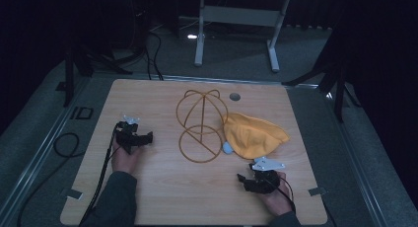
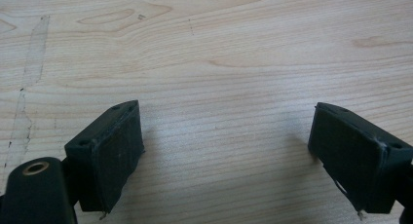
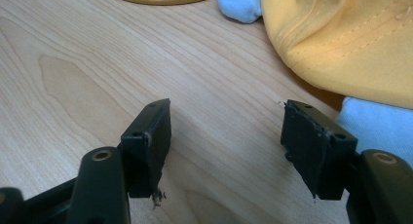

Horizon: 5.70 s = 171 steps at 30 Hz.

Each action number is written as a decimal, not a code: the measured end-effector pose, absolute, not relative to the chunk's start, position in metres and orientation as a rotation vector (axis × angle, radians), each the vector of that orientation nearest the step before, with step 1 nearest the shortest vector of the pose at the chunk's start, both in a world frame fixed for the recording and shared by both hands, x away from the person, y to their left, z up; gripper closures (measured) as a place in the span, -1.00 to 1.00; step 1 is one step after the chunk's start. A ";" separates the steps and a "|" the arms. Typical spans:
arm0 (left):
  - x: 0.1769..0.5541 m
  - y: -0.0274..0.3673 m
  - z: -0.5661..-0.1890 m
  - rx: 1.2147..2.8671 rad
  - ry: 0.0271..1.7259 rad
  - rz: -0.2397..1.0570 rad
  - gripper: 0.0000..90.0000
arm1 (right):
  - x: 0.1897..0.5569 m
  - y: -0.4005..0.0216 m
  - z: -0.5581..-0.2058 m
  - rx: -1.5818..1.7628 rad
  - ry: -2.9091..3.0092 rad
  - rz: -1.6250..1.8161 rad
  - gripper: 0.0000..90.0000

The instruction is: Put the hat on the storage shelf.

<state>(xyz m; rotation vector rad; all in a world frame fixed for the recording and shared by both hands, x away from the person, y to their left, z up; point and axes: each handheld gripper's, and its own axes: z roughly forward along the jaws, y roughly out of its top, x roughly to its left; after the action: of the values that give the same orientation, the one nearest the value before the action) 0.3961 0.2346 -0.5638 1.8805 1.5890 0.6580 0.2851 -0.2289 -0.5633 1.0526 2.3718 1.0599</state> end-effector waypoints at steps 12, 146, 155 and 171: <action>0.396 0.235 -0.564 1.880 1.589 0.658 -0.72 | 0.286 -0.229 -0.562 1.052 2.384 1.052 -0.20; 0.396 0.235 -0.564 1.880 1.589 0.658 -0.72 | 0.301 -0.254 -0.438 0.791 2.297 1.019 0.83; 0.396 0.235 -0.564 1.880 1.589 0.658 -0.72 | 0.295 -0.269 -0.416 0.819 2.236 1.107 0.83; 0.396 0.235 -0.564 1.880 1.589 0.657 -0.72 | 0.299 -0.276 -0.414 0.825 2.314 1.010 0.55</action>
<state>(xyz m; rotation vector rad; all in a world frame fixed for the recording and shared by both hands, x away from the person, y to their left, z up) 0.3961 0.2346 -0.5637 1.8800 1.5887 0.6571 0.2992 -0.2762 -0.4144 0.8255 2.3137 1.0104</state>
